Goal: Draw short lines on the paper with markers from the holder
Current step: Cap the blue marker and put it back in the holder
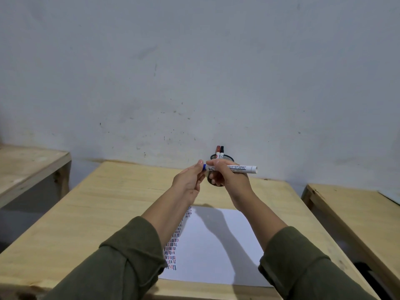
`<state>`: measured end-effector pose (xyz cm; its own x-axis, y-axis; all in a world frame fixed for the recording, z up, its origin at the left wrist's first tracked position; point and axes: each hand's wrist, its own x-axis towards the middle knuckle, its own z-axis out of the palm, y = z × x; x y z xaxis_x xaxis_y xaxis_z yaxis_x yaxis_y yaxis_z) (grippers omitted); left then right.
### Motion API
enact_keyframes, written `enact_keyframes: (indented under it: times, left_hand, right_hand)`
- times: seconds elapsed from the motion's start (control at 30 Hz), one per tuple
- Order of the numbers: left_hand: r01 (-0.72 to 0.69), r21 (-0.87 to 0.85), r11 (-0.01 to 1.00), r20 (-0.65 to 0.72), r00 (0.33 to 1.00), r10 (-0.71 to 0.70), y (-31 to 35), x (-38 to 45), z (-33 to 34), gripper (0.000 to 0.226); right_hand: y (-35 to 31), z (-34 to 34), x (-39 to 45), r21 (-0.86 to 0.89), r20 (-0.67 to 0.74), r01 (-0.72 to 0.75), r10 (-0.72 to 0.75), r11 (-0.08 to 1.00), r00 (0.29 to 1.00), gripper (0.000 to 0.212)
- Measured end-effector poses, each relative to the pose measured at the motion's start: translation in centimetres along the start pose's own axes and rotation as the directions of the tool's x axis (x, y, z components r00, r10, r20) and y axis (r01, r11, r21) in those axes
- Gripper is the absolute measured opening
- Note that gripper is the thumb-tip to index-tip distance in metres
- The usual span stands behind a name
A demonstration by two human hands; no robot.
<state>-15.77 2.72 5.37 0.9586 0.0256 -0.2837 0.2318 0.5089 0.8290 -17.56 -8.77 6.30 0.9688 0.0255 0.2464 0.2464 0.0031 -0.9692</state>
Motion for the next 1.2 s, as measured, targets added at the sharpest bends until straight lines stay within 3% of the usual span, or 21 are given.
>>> enact_keyframes:
  times: [0.17, 0.3, 0.4, 0.5, 0.57, 0.67, 0.77, 0.97, 1.1, 1.2]
  left_hand:
    - [-0.05, -0.08, 0.996, -0.028, 0.998, 0.048, -0.6, -0.2, 1.0, 0.012]
    - [-0.089, -0.048, 0.995, -0.059, 0.995, 0.086, 0.1, 0.4, 1.2, 0.01]
    - [-0.131, 0.001, 0.991, -0.097, 0.987, 0.13, 1.5, 1.1, 1.3, 0.01]
    - [-0.17, 0.112, 0.979, 0.003, 0.985, 0.171, 2.4, 1.6, 1.5, 0.015]
    - [-0.201, 0.184, 0.962, 0.119, 0.976, 0.181, 2.8, 2.1, 1.9, 0.018]
    - [-0.253, 0.326, 0.911, 0.25, 0.952, 0.175, 3.2, 3.2, 2.8, 0.02]
    - [-0.317, 0.467, 0.826, 0.264, 0.941, 0.212, 3.0, 5.0, 3.8, 0.029]
    - [-0.322, 0.73, 0.603, 0.168, 0.939, 0.299, 2.1, 9.9, 4.7, 0.043]
    - [-0.317, 0.842, 0.436, 0.194, 0.933, 0.302, 1.5, 12.7, 5.2, 0.053]
    - [-0.294, 0.879, 0.375, 0.195, 0.94, 0.278, 0.6, 14.3, 5.4, 0.058]
  right_hand:
    - [0.7, 0.0, -0.1, 0.331, 0.007, -0.124, 0.129, 0.935, 0.992, 0.017]
    - [0.3, -1.0, -0.3, 0.298, 0.137, -0.144, 0.107, 0.944, 0.985, 0.023]
    - [-0.2, -2.2, -0.2, 0.329, 0.244, -0.18, 0.101, 0.927, 0.964, 0.047]
    - [-0.6, -3.4, 0.0, 0.346, 0.357, -0.261, 0.131, 0.901, 0.925, 0.059]
    - [-0.6, -3.8, 0.4, 0.287, 0.372, -0.258, 0.141, 0.923, 0.918, 0.048]
    - [0.0, -4.2, 1.4, 0.157, 0.249, -0.169, 0.127, 0.973, 0.96, 0.015]
    - [0.2, -4.9, 3.5, 0.09, 0.148, -0.143, 0.128, 0.986, 0.981, 0.017]
    - [0.1, -7.2, 9.7, -0.168, -0.064, -0.037, 0.026, 0.985, 0.998, 0.081]
    - [0.7, -7.9, 14.2, -0.355, -0.158, 0.006, -0.066, 0.935, 0.985, 0.092]
    - [2.0, -8.3, 16.3, -0.476, -0.159, 0.018, -0.106, 0.879, 0.982, 0.088]
